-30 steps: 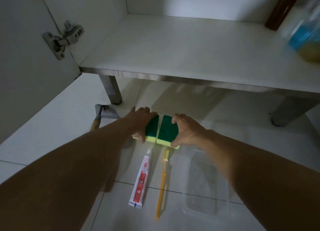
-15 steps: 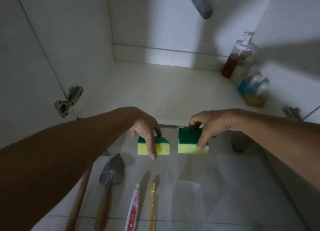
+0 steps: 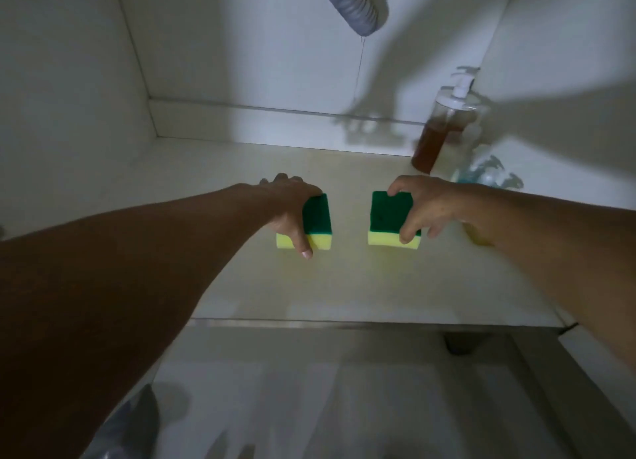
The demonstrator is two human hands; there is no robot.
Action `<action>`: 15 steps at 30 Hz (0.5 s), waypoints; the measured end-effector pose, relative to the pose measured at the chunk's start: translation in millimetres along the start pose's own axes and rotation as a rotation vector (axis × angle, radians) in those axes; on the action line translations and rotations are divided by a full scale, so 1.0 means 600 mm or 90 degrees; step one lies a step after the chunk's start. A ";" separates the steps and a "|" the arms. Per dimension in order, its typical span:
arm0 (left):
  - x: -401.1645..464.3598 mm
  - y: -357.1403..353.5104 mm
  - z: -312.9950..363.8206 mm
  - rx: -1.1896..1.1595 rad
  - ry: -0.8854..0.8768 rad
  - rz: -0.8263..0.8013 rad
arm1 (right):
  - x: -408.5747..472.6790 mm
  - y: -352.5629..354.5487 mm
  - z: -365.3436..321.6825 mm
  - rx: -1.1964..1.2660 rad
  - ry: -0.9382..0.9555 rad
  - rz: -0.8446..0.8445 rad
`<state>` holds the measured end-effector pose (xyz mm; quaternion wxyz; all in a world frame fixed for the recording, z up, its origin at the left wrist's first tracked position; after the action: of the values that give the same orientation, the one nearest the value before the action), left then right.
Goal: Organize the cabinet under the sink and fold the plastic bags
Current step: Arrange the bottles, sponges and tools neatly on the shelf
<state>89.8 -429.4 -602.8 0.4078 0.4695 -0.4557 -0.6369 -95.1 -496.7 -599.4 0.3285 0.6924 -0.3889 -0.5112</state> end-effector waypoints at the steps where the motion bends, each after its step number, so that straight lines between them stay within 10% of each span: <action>1: 0.027 -0.004 0.001 0.002 -0.001 0.006 | 0.022 0.003 0.011 0.007 0.001 0.003; 15: 0.302 -0.005 0.019 -0.019 -0.012 0.057 | 0.238 0.075 0.051 0.015 0.036 0.046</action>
<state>37.5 -597.9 -645.1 0.4385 0.4361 -0.4706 -0.6293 -109.0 -644.9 -633.6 0.3496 0.6956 -0.4105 -0.4748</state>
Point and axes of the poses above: each hand's wrist, its own x-axis towards the middle knuckle, its own y-axis out of the back of the hand, z = x × y, the point moved 10 cm from there along x, towards the middle knuckle, and after that the axes turned 11 degrees about -y, right-handed, at the moved point
